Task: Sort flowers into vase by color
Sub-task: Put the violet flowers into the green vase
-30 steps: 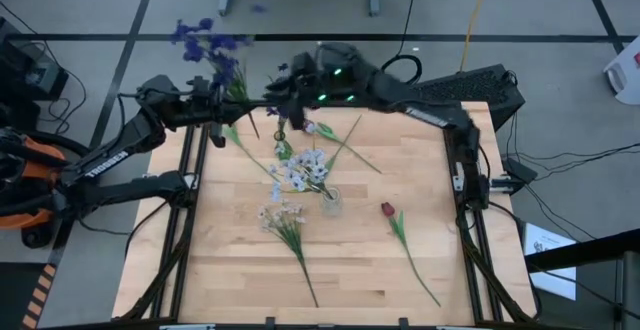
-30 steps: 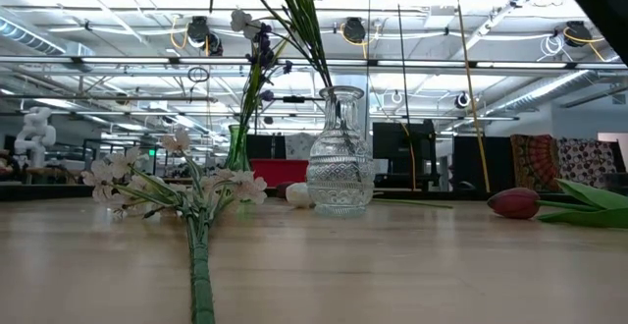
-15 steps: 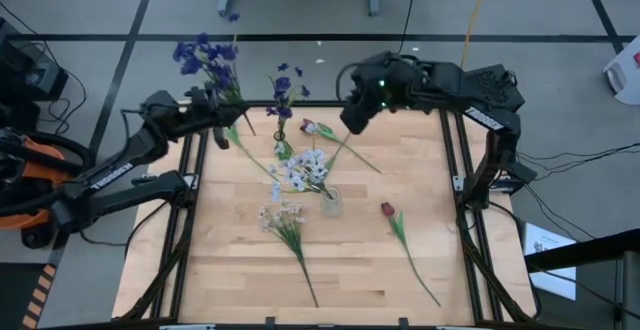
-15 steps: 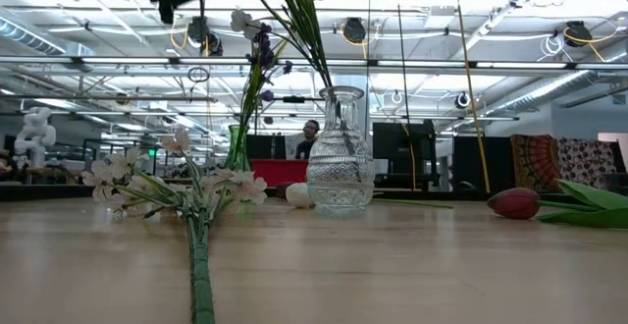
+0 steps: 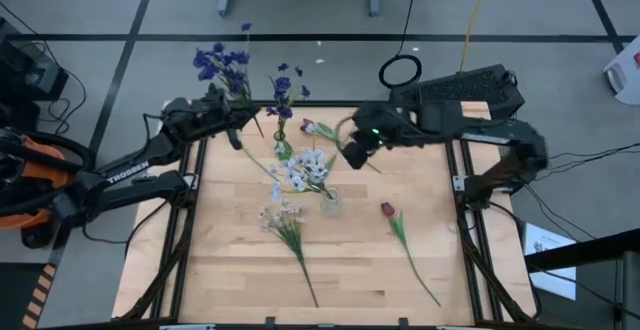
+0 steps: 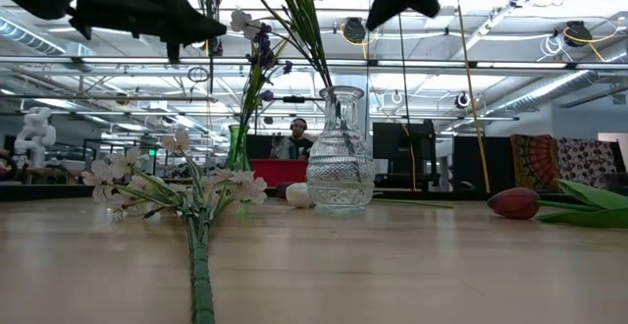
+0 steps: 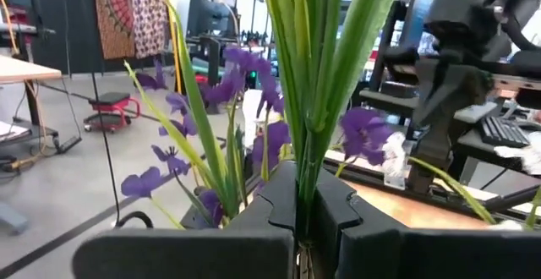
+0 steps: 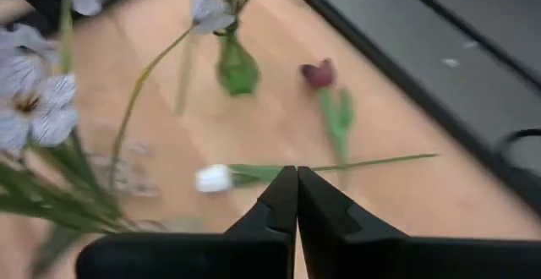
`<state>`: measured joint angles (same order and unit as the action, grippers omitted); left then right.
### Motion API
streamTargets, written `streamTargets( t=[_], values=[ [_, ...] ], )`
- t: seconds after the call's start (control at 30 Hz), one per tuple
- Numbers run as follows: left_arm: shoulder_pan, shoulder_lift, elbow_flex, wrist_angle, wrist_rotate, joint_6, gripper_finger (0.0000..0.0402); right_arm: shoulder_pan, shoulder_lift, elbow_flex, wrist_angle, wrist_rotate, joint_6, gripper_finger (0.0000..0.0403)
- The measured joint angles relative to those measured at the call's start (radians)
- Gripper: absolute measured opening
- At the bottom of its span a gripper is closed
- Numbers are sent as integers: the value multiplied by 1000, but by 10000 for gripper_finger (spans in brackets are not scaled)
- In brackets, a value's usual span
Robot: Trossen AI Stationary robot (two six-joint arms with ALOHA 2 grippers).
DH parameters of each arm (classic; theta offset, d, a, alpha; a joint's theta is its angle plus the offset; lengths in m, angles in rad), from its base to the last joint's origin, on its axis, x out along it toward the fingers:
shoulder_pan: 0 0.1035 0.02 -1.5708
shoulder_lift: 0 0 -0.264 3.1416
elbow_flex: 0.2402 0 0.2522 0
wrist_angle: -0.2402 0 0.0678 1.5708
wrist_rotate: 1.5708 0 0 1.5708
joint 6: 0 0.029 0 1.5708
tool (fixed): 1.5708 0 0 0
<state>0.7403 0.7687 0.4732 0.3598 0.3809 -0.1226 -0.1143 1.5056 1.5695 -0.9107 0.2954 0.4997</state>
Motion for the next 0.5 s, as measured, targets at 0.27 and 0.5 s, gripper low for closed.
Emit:
streamTargets(
  t=[0.27,0.5],
  values=[
    [0,122,0,126,2,-1,8,-2,-335,-534,435,-9,156,1],
    [-14,224,0,207,-24,-1,8,-2,-455,-839,753,-12,231,0]
  ],
)
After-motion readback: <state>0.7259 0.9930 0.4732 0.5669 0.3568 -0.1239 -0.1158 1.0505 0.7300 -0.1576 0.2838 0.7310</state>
